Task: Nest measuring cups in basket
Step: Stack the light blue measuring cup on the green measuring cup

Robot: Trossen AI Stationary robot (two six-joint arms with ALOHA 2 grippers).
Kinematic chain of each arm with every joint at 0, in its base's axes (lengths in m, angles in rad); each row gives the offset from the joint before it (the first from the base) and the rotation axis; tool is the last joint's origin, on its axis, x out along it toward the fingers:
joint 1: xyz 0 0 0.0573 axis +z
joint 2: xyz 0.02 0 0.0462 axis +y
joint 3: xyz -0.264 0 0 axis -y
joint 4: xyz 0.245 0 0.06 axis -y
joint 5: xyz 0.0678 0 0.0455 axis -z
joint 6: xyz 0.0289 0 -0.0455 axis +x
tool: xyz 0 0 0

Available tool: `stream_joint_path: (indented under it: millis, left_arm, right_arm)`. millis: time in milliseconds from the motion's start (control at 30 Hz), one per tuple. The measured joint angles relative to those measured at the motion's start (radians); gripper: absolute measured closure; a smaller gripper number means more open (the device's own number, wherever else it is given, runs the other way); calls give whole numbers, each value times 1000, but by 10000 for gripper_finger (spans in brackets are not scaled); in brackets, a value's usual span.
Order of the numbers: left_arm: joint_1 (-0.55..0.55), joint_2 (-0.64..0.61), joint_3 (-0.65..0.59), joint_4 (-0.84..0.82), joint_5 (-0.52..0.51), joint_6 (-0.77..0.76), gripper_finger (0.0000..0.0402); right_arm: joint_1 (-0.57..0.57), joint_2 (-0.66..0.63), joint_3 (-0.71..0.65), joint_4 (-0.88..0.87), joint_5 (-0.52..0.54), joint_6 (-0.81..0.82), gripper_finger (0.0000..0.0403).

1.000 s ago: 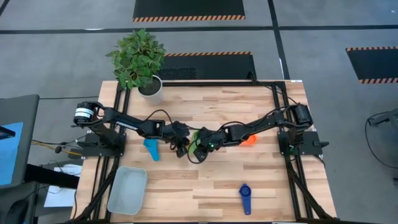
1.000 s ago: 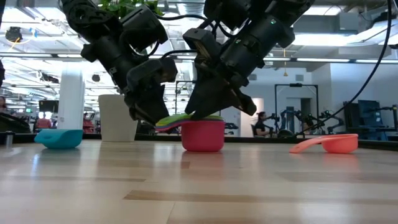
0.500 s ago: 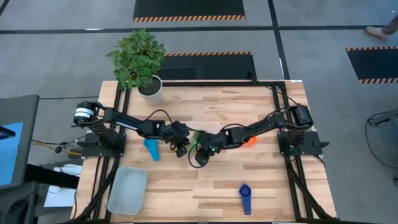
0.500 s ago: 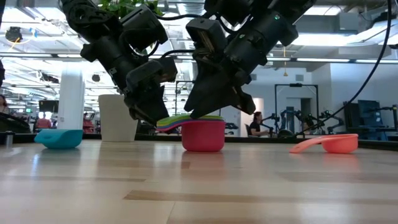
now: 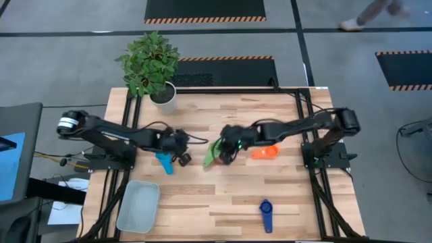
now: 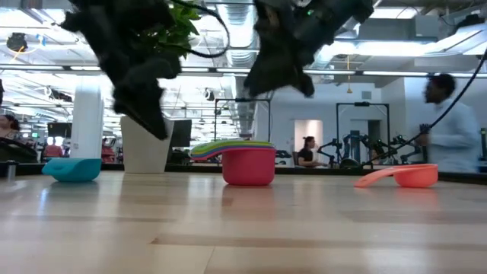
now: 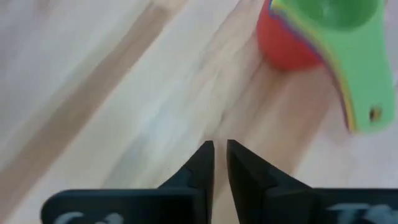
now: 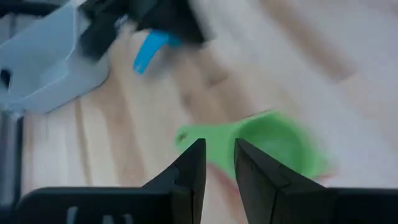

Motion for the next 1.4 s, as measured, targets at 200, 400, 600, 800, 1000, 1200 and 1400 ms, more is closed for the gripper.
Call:
stream_joint_path:
  millis: [200, 400, 600, 800, 1000, 1200, 1400]
  left_arm:
    - [-118, -101, 0, -294, -10, -214, 373]
    - [-157, -122, 0, -444, -51, -333, 334]
    - [-150, -116, -23, -515, -112, -403, 254]
    - [-119, -115, -111, -514, -50, -435, 199]
    - [-90, -115, -161, -510, -7, -438, 201]
    - [-90, -115, -169, -478, -6, -395, 252]
    - [-89, -115, -169, -413, -6, -345, 323]
  right_arm:
    - [-54, -100, -6, -42, 10, -75, 294]
    - [-53, -109, -10, -89, 26, -101, 294]
    - [-67, -96, -12, -127, 30, -101, 294]
    - [-67, -97, -10, -132, 30, -101, 294]
    - [-65, -97, -10, -132, 30, -93, 294]
    - [-65, -97, -10, -133, 43, -74, 294]
    - [-63, -97, -10, -144, 51, -74, 294]
